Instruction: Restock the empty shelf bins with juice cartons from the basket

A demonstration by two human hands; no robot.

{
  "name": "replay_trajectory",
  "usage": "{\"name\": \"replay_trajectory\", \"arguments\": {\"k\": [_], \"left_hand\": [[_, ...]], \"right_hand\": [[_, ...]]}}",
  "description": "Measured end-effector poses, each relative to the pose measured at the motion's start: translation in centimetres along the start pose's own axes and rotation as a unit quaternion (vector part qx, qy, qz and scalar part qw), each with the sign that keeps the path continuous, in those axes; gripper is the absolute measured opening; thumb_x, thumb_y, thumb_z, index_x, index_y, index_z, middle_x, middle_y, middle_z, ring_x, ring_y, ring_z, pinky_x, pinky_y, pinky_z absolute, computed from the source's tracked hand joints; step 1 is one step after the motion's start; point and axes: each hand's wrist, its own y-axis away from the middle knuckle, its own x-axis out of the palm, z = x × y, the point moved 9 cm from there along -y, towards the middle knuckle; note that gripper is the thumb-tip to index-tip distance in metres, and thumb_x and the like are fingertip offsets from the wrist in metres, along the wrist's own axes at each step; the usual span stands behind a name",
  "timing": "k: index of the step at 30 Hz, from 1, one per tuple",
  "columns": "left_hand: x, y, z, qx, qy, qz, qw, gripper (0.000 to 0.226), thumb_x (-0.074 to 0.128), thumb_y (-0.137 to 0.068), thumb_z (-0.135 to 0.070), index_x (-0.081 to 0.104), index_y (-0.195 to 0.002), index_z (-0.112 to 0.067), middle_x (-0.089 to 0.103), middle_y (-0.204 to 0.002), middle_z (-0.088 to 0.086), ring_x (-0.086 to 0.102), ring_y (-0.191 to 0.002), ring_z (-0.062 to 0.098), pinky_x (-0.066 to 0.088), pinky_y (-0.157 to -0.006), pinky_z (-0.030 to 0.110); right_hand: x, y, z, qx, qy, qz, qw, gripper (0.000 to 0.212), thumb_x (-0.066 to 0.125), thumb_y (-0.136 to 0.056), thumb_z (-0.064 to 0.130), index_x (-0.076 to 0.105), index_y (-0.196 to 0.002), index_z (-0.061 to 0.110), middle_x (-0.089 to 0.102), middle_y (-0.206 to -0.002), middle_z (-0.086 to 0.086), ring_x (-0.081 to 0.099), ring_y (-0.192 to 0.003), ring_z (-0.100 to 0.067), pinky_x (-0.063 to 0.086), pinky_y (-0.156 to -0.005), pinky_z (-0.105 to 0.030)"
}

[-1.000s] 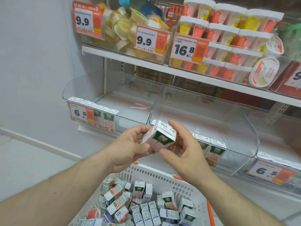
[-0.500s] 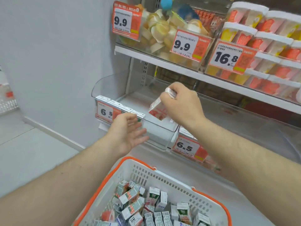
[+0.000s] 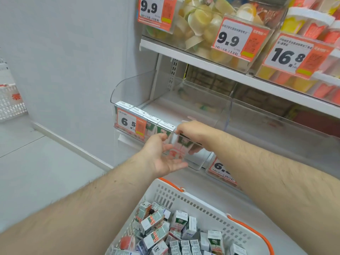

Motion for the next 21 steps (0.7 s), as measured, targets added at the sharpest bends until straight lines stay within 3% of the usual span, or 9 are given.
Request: {"name": "replay_trajectory", "arguments": {"k": [3, 9, 13, 16, 19, 21], "left_hand": [[-0.1, -0.1, -0.1, 0.005, -0.001, -0.003, 1.000, 0.042, 0.042, -0.101, -0.032, 0.048, -0.127, 0.001, 0.036, -0.144, 0.032, 0.042, -0.133, 0.043, 0.046, -0.087, 0.060], [0.0, 0.0, -0.1, 0.015, -0.015, -0.023, 1.000, 0.036, 0.035, -0.104, -0.031, 0.053, -0.112, 0.000, 0.041, -0.141, 0.025, 0.045, -0.132, 0.036, 0.048, -0.083, 0.059], [0.3, 0.2, 0.5, 0.033, -0.056, -0.033, 0.997, 0.034, 0.034, -0.104, -0.031, 0.054, -0.102, -0.004, 0.042, -0.142, 0.022, 0.046, -0.131, 0.036, 0.048, -0.084, 0.058], [0.6, 0.3, 1.2, 0.051, -0.105, -0.019, 0.993, 0.035, 0.036, -0.103, -0.032, 0.055, -0.119, -0.007, 0.045, -0.140, 0.016, 0.048, -0.128, 0.034, 0.049, -0.082, 0.056], [0.4, 1.0, 1.9, 0.095, -0.265, -0.016, 0.959, 0.029, 0.043, -0.099, -0.029, 0.055, -0.122, -0.014, 0.055, -0.127, 0.007, 0.057, -0.112, 0.027, 0.052, -0.078, 0.046], [0.5, 1.4, 2.6, 0.146, -0.448, -0.013, 0.882, 0.028, 0.050, -0.095, -0.022, 0.054, -0.122, -0.015, 0.060, -0.116, 0.007, 0.060, -0.098, 0.022, 0.050, -0.076, 0.038]], "right_hand": [[0.3, 0.0, 0.2, -0.022, -0.081, 0.029, 0.996, 0.032, 0.040, -0.094, 0.023, 0.069, -0.098, 0.009, 0.072, -0.069, -0.009, 0.064, -0.046, -0.020, 0.051, -0.049, -0.024], [0.9, -0.5, 0.1, -0.043, -0.125, 0.063, 0.989, 0.038, 0.037, -0.095, 0.026, 0.072, -0.090, 0.011, 0.074, -0.075, -0.011, 0.069, -0.061, -0.025, 0.058, -0.071, -0.038], [0.9, -0.6, 0.2, -0.029, -0.050, 0.039, 0.998, 0.044, 0.036, -0.097, 0.035, 0.069, -0.099, 0.006, 0.075, -0.085, -0.016, 0.071, -0.063, -0.028, 0.060, -0.066, -0.034], [-0.8, 0.4, 1.1, -0.066, 0.121, -0.071, 0.988, 0.044, 0.033, -0.097, 0.040, 0.059, -0.097, 0.005, 0.065, -0.106, -0.017, 0.069, -0.078, -0.035, 0.055, -0.075, -0.034], [-2.2, 4.3, 3.3, -0.230, 0.289, -0.270, 0.889, 0.035, 0.044, -0.093, 0.033, 0.060, -0.105, 0.005, 0.060, -0.111, -0.018, 0.059, -0.099, -0.038, 0.046, -0.078, -0.039], [-1.2, 9.0, 4.0, -0.412, 0.279, -0.374, 0.783, 0.024, 0.051, -0.082, 0.022, 0.064, -0.088, 0.002, 0.061, -0.089, -0.018, 0.061, -0.078, -0.037, 0.048, -0.062, -0.040]]}}
